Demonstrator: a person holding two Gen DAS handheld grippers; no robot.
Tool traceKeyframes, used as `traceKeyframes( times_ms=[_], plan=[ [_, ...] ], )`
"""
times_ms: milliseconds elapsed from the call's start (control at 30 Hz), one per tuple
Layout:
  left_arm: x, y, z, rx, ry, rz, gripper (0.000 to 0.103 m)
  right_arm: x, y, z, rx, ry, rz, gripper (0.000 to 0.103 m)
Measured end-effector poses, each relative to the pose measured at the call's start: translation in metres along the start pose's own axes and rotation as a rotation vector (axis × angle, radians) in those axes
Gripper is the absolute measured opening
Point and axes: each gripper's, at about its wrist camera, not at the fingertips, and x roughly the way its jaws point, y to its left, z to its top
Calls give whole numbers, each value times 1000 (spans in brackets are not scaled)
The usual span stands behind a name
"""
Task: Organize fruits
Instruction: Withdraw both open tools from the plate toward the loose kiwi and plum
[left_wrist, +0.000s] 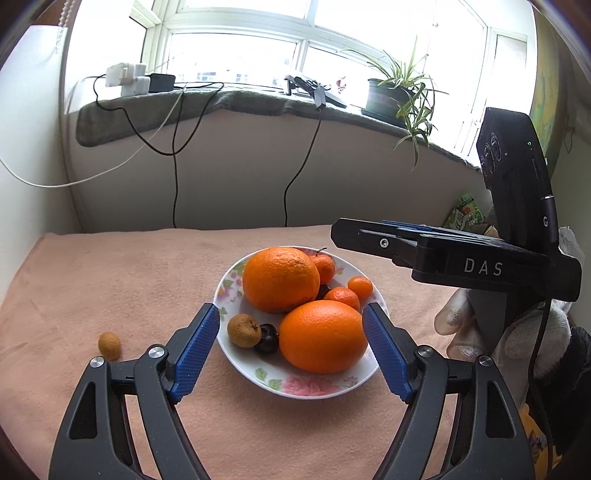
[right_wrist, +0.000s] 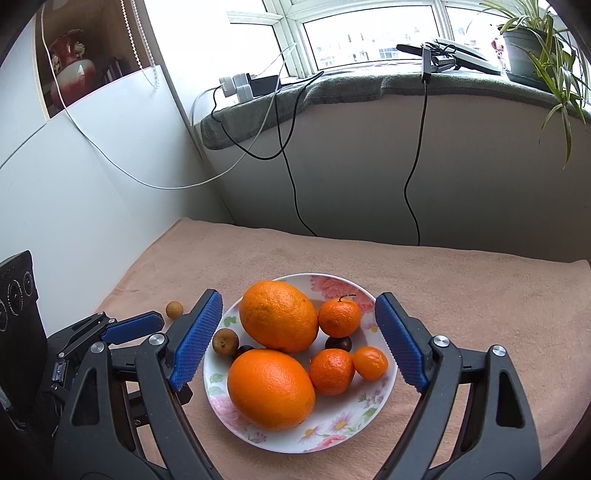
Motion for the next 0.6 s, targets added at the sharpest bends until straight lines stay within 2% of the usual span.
traceKeyframes(
  times_ms=[333,600],
  plan=[
    [-17,20,-6,-25,-25,30,80,-4,26,-2,-30,-49,5,87],
    [-27,39,-13,-47,-33,59,80,-5,44,-6,-42,-53,4,87]
  ],
)
